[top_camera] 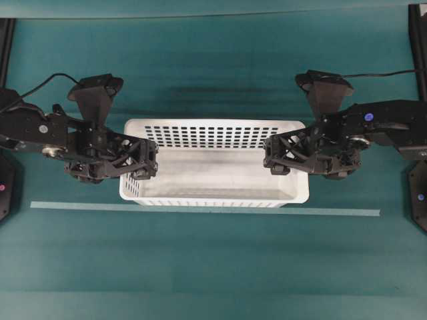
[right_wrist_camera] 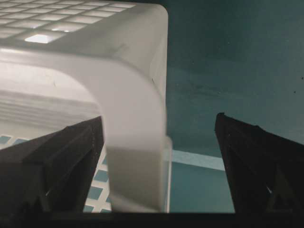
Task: Lift the white basket with both hands.
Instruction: 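Lower both open grippers over the rims and close them on the rims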
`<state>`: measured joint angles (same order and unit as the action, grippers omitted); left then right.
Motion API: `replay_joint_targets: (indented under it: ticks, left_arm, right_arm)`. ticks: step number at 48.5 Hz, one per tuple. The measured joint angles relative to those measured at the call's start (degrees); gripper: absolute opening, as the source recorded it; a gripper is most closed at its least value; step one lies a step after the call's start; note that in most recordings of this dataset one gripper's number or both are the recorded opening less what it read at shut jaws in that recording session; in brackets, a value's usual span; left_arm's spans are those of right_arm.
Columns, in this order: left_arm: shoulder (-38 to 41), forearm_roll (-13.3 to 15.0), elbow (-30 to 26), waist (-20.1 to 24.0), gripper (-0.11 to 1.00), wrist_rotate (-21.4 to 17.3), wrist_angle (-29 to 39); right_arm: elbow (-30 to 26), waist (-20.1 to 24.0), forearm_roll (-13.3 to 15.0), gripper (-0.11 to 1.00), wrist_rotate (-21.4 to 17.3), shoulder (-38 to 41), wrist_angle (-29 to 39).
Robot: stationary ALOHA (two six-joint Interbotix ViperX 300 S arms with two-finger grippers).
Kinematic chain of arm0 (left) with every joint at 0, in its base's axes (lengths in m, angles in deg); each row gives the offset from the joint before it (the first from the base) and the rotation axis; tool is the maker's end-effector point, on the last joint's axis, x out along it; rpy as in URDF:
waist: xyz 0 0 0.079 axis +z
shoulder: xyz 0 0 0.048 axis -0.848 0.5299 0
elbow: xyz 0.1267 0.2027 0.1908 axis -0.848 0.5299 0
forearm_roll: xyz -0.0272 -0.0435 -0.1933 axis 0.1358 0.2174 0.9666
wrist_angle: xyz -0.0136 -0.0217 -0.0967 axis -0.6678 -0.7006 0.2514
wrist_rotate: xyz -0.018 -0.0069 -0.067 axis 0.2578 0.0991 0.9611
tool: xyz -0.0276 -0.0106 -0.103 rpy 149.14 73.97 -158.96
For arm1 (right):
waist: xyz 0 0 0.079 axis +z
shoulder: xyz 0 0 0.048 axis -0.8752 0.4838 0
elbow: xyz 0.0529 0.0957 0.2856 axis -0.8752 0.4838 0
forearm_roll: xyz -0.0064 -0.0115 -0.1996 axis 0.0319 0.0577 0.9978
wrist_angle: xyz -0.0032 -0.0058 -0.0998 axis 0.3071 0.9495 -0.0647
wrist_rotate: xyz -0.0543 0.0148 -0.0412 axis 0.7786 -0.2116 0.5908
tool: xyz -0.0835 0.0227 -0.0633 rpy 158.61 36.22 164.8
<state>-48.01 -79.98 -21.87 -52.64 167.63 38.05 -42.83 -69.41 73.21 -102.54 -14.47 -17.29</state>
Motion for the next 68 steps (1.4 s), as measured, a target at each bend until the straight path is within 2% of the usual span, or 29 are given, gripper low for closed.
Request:
replay_joint_targets:
  ticks: [17, 20, 24, 28, 32, 35, 37, 68]
  left_arm:
    - [0.53, 0.00, 0.88, 0.09, 0.87, -0.18, -1.85]
    - [0.53, 0.00, 0.97, 0.09, 0.83, -0.09, -2.02]
    - [0.62, 0.00, 1.05, 0.00, 0.70, -0.18, -2.11]
    - [0.62, 0.00, 1.05, 0.09, 0.49, 0.00, -2.20]
    - [0.88, 0.00, 0.97, 0.09, 0.24, 0.00, -2.20]
    - [0.97, 0.00, 0.79, 0.09, 0.12, -0.18, -2.11]
    - [1.05, 0.00, 0.70, 0.09, 0.08, -0.09, -2.11]
    - [1.23, 0.09, 0.44, 0.00, 0.08, -0.09, -2.02]
  right_arm:
    - [0.00, 0.00, -0.09, 0.92, -0.53, 0.00, -0.18]
    - [0.00, 0.00, 0.00, 0.91, -0.53, 0.09, -0.18]
    - [0.00, 0.00, 0.00, 0.85, -0.62, 0.09, -0.18]
    - [-0.26, 0.00, -0.09, 0.68, -0.62, 0.35, -0.09]
    - [-0.79, 0.00, -0.26, 0.43, -0.62, 0.79, -0.09]
    - [-1.23, -0.18, -0.53, 0.26, -0.62, 1.14, -0.09]
    - [-1.49, -0.18, -0.53, 0.19, -0.62, 1.23, 0.00]
    - [-1.85, -0.26, -0.62, 0.19, -0.62, 1.58, 0.18]
